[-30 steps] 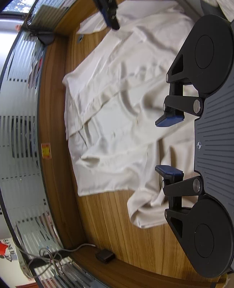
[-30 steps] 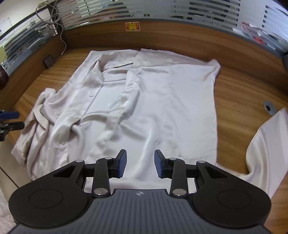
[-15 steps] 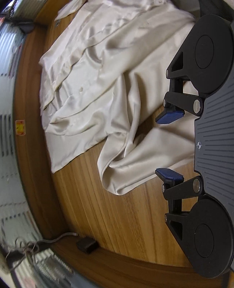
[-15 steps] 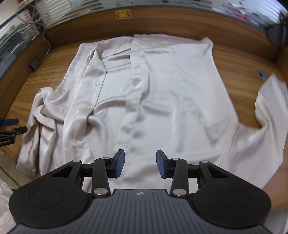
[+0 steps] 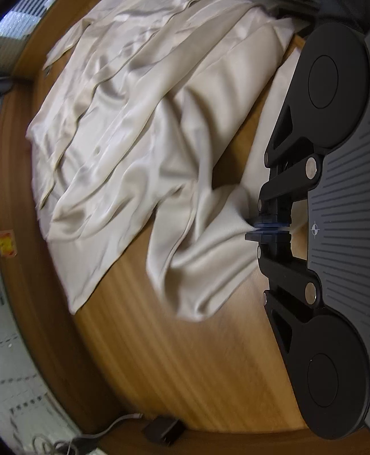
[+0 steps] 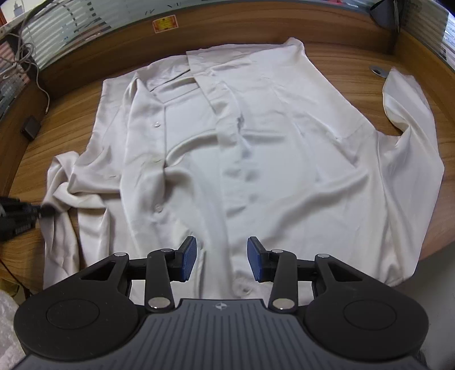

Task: Fold clothes
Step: 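Grasp the side panel with the left tool and pull it outward, then grasp the shirt front near the buttons with the right tool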

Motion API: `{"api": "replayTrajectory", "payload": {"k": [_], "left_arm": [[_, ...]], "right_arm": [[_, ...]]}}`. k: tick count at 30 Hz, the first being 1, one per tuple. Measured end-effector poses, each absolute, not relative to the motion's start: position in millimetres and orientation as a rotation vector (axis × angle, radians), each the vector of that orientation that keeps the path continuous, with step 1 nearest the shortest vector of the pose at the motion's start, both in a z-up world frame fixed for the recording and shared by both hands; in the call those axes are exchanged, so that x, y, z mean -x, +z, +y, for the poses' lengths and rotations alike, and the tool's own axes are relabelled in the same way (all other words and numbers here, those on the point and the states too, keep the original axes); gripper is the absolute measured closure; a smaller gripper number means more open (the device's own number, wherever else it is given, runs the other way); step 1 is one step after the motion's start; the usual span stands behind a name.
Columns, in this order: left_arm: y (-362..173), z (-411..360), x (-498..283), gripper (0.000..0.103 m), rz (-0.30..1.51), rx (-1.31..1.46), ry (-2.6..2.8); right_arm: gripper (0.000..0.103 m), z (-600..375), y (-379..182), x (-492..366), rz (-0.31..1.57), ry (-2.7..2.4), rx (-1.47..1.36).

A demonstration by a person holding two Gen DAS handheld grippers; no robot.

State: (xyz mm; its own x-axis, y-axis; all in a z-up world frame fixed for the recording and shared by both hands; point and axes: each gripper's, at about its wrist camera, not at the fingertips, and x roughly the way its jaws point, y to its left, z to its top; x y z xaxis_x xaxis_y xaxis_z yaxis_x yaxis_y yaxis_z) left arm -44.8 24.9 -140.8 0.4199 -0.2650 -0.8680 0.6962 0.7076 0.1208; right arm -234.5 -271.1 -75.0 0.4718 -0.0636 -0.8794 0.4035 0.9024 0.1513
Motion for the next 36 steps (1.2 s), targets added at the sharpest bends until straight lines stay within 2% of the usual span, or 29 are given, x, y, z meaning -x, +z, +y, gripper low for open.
{"api": "replayTrajectory", "payload": {"k": [14, 22, 25, 26, 28, 33, 36], "left_arm": [[-59, 77, 13, 0.099, 0.719, -0.533, -0.359], [-64, 87, 18, 0.098, 0.815, -0.629, -0.223], [-65, 92, 22, 0.089, 0.850, -0.581, -0.247], [-64, 93, 24, 0.077, 0.855, -0.562, -0.259], [-62, 90, 23, 0.065, 0.841, -0.552, -0.275], [-62, 71, 12, 0.064, 0.833, -0.500, -0.339], [-64, 56, 1, 0.060, 0.835, -0.481, -0.392]], "right_arm": [[0.058, -249, -101, 256, 1.082, -0.280, -0.351], [0.058, -248, -110, 265, 1.090, -0.281, -0.354], [0.058, -246, -113, 264, 1.090, -0.280, -0.366], [0.058, -245, -113, 263, 1.089, -0.280, -0.371], [0.058, -244, -115, 261, 1.083, -0.283, -0.386], [0.059, -243, -126, 248, 1.058, -0.311, -0.473], [0.059, -242, -137, 233, 1.065, -0.348, -0.479]]}}
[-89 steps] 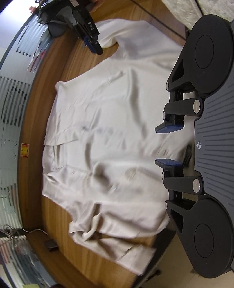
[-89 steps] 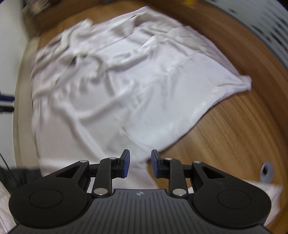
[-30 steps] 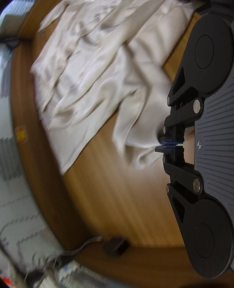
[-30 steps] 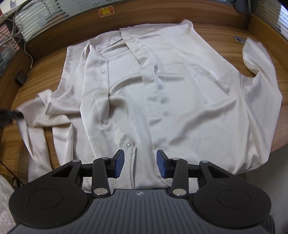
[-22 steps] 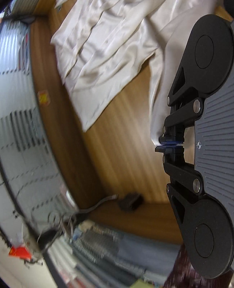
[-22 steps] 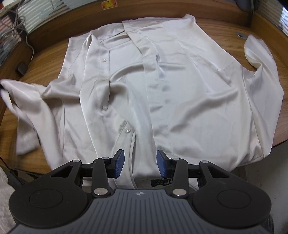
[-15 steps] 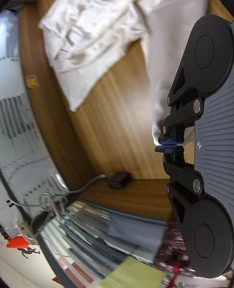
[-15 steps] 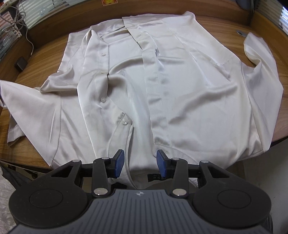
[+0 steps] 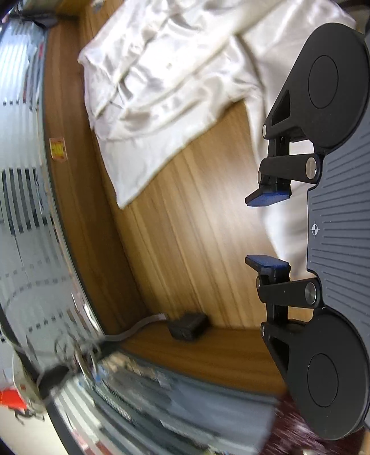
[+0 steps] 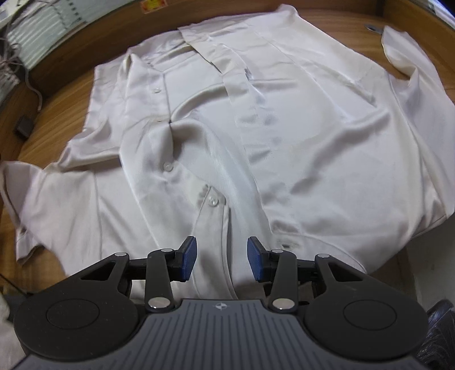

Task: Fold clothes
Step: 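Grasp the shirt front near the buttons with the right tool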

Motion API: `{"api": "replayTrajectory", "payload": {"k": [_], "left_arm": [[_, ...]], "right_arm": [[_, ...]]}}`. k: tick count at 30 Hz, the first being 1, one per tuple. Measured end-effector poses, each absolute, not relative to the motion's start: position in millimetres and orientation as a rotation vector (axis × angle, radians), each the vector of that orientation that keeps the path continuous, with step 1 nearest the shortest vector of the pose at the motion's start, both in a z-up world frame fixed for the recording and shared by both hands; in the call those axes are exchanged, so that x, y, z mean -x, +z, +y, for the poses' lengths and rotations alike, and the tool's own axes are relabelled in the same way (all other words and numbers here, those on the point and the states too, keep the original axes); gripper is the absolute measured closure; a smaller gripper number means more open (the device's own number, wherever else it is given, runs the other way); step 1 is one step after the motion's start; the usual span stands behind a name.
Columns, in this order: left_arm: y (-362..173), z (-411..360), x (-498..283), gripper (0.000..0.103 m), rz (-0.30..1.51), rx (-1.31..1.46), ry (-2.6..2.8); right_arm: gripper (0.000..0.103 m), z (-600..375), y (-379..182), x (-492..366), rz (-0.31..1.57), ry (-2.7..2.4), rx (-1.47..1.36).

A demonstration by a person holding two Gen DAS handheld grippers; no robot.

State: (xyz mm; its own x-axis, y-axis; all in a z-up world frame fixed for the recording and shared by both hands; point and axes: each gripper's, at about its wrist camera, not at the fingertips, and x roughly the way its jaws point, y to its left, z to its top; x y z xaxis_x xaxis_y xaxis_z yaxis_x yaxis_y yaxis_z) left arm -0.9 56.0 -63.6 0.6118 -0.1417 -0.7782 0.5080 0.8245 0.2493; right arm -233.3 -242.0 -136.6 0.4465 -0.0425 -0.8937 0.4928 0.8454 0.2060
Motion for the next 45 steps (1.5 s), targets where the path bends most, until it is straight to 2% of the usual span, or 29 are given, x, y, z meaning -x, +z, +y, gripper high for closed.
{"api": "replayTrajectory", "payload": {"k": [2, 5, 6, 7, 8, 10, 21, 25, 28, 38, 39, 40, 41, 45], "left_arm": [[-64, 45, -11, 0.056, 0.825, -0.473, -0.413], [-64, 28, -28, 0.055, 0.818, -0.442, -0.435], [-63, 24, -35, 0.055, 0.815, -0.413, -0.446], [-62, 19, -41, 0.054, 0.813, -0.386, -0.455], [-62, 14, -48, 0.052, 0.814, -0.367, -0.460], [-63, -2, -59, 0.050, 0.811, -0.353, -0.477], [-82, -124, -108, 0.050, 0.760, -0.473, -0.711], [-102, -171, -121, 0.052, 0.782, -0.499, -0.786], [-116, -201, -129, 0.058, 0.791, -0.531, -0.820], [-153, -263, -147, 0.061, 0.777, -0.681, -0.914], [-155, -266, -148, 0.062, 0.774, -0.690, -0.919], [-157, -269, -149, 0.063, 0.771, -0.698, -0.923], [-160, -273, -150, 0.065, 0.774, -0.703, -0.925], [-169, -283, -153, 0.066, 0.777, -0.727, -0.938]], "right_arm": [[0.059, -239, -142, 224, 1.077, -0.362, -0.454], [0.059, -232, -145, 213, 1.087, -0.375, -0.395], [0.066, -230, -145, 210, 1.090, -0.375, -0.376], [0.083, -227, -145, 207, 1.091, -0.372, -0.365], [0.091, -226, -145, 206, 1.093, -0.367, -0.367], [0.101, -225, -143, 204, 1.095, -0.364, -0.383], [0.103, -235, -116, 238, 1.069, -0.491, -0.475], [0.103, -238, -116, 252, 1.085, -0.539, -0.491], [0.103, -242, -116, 257, 1.078, -0.554, -0.550], [0.098, -262, -126, 240, 1.062, -0.536, -0.612], [0.089, -264, -127, 238, 1.067, -0.532, -0.605], [0.074, -264, -128, 235, 1.070, -0.523, -0.594], [0.068, -263, -128, 232, 1.071, -0.509, -0.581], [0.066, -261, -129, 222, 1.079, -0.462, -0.542]]}}
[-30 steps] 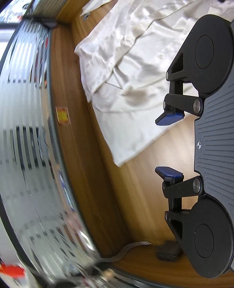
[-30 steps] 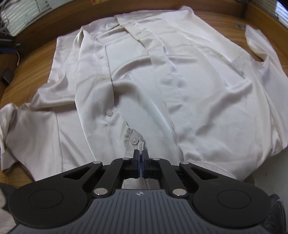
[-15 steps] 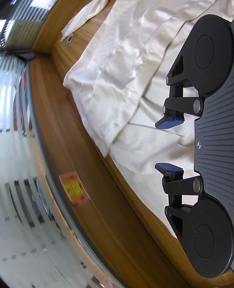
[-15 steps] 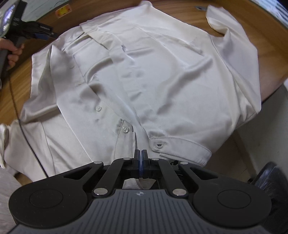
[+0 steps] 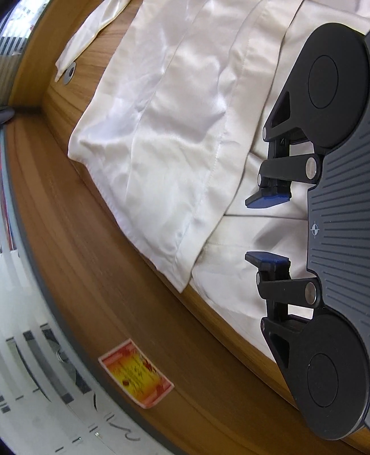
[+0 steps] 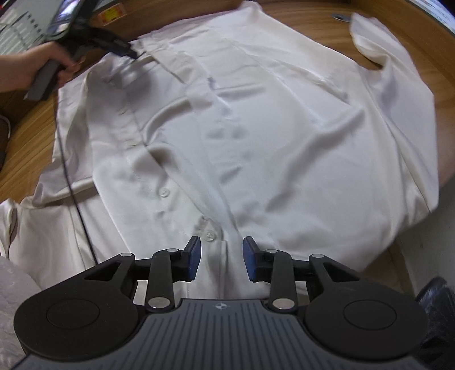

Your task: Fold clothes

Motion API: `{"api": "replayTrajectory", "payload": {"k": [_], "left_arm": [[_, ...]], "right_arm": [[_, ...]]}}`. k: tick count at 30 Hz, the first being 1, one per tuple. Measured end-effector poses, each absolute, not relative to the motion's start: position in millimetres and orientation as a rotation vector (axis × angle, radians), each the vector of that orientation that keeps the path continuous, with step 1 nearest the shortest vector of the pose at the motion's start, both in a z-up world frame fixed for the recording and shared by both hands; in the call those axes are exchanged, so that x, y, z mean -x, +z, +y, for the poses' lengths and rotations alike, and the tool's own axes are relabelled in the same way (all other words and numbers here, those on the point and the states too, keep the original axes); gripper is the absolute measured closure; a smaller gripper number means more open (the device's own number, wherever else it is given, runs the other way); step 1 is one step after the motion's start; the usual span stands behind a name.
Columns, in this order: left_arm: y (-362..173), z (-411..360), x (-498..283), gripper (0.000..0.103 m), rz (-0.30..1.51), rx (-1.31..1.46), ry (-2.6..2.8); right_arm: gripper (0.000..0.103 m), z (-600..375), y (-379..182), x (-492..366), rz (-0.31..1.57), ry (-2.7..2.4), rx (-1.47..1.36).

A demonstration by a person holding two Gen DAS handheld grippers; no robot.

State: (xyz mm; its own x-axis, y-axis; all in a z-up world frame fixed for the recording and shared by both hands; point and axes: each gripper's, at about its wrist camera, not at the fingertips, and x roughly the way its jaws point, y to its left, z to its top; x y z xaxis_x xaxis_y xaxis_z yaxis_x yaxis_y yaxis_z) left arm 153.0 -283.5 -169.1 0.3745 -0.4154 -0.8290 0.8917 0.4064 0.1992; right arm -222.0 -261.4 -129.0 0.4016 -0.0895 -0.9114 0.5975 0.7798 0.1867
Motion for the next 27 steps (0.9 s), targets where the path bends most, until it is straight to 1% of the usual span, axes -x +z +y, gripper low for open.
{"api": "replayTrajectory", "payload": {"k": [6, 7, 8, 10, 16, 17, 18, 22, 27], "left_arm": [[-175, -290, -156, 0.066, 0.764, -0.716, -0.929], [-175, -291, -157, 0.069, 0.758, -0.718, -0.928], [-175, -291, -157, 0.082, 0.753, -0.721, -0.927], [-176, -292, -157, 0.100, 0.753, -0.737, -0.922], [-160, -277, -164, 0.101, 0.731, -0.621, -0.908], [-155, -274, -166, 0.101, 0.728, -0.600, -0.901], [-150, -271, -168, 0.101, 0.723, -0.579, -0.890], [-130, -258, -181, 0.101, 0.726, -0.466, -0.834], [-107, -244, -197, 0.101, 0.725, -0.338, -0.769]], "right_arm": [[0.066, -261, -133, 211, 1.090, -0.443, -0.523], [0.066, -261, -134, 210, 1.091, -0.442, -0.522], [0.066, -261, -135, 208, 1.092, -0.439, -0.519], [0.066, -261, -137, 204, 1.097, -0.435, -0.512], [0.067, -256, -144, 195, 1.124, -0.391, -0.434], [0.069, -255, -144, 193, 1.128, -0.384, -0.414], [0.077, -254, -144, 192, 1.131, -0.381, -0.397], [0.087, -253, -141, 192, 1.130, -0.374, -0.373], [0.089, -253, -128, 204, 1.088, -0.393, -0.405]]}}
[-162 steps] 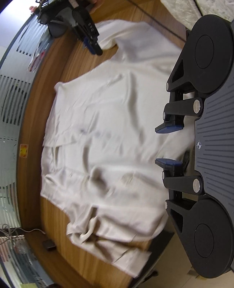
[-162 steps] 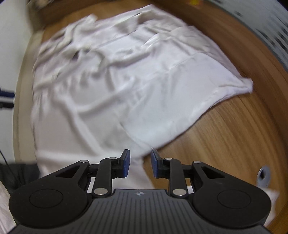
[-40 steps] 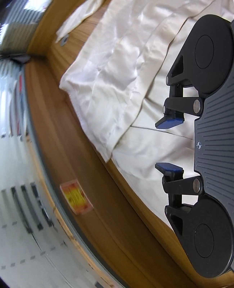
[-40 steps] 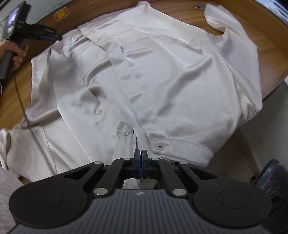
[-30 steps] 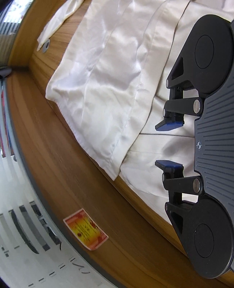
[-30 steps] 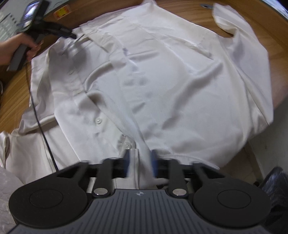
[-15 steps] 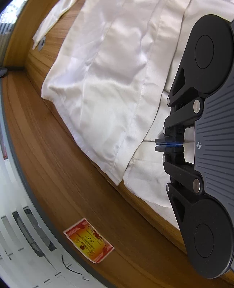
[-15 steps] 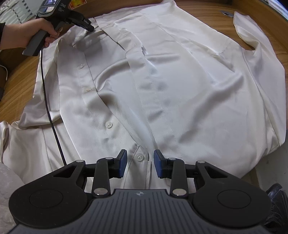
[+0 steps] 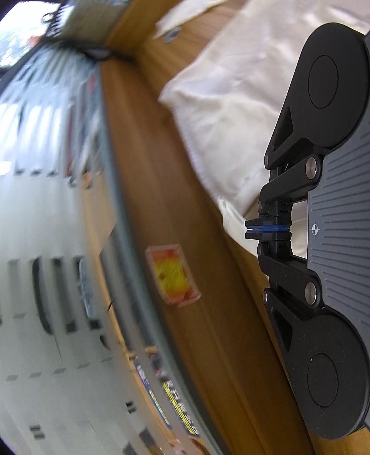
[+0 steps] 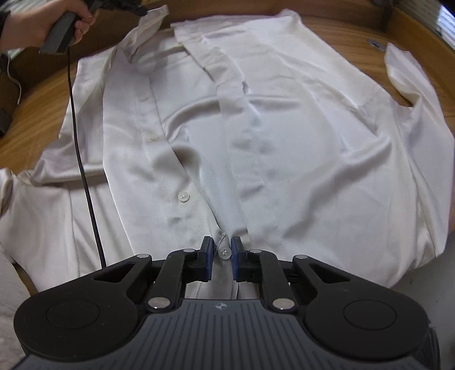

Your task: Fold clothes

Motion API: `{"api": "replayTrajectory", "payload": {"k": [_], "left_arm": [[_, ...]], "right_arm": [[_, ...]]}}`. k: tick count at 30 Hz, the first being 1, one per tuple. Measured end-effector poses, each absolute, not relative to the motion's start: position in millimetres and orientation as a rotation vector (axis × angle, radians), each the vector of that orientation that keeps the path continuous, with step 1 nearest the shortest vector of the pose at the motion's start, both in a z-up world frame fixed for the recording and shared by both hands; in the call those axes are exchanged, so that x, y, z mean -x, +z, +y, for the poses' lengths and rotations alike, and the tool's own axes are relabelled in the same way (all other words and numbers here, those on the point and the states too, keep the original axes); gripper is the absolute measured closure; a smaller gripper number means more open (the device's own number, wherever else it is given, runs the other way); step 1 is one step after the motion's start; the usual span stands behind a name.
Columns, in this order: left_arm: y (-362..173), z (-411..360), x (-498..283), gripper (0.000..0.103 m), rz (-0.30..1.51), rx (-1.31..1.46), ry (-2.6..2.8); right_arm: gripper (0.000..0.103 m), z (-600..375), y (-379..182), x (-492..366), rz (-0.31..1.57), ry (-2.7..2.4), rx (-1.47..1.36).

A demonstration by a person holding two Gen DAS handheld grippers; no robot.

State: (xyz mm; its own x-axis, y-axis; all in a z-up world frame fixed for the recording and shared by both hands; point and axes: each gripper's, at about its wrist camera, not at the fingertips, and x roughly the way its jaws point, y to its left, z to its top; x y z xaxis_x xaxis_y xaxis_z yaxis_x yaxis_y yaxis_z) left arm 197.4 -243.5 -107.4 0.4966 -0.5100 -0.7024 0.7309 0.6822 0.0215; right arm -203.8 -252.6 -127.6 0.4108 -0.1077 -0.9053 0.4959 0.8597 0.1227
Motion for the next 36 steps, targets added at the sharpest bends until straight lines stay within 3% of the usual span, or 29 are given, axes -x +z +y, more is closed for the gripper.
{"api": "replayTrajectory", "payload": {"k": [8, 19, 27, 32, 36], "left_arm": [[-74, -227, -215, 0.101, 0.694, -0.111, -0.671], [-54, -243, -216, 0.101, 0.611, -0.138, -0.677], [-93, -274, -213, 0.099, 0.795, -0.232, -0.712], [-127, -287, -218, 0.088, 0.931, -0.251, -0.685], [-149, -298, -231, 0.088, 1.068, -0.226, -0.618]], "right_arm": [[0.089, -247, -102, 223, 1.031, -0.452, -0.399], [0.089, -252, -99, 243, 1.019, -0.538, -0.385], [0.089, -261, -104, 250, 1.035, -0.577, -0.404], [0.089, -261, -106, 250, 1.042, -0.563, -0.425], [0.089, -262, -108, 249, 1.044, -0.560, -0.443]]}}
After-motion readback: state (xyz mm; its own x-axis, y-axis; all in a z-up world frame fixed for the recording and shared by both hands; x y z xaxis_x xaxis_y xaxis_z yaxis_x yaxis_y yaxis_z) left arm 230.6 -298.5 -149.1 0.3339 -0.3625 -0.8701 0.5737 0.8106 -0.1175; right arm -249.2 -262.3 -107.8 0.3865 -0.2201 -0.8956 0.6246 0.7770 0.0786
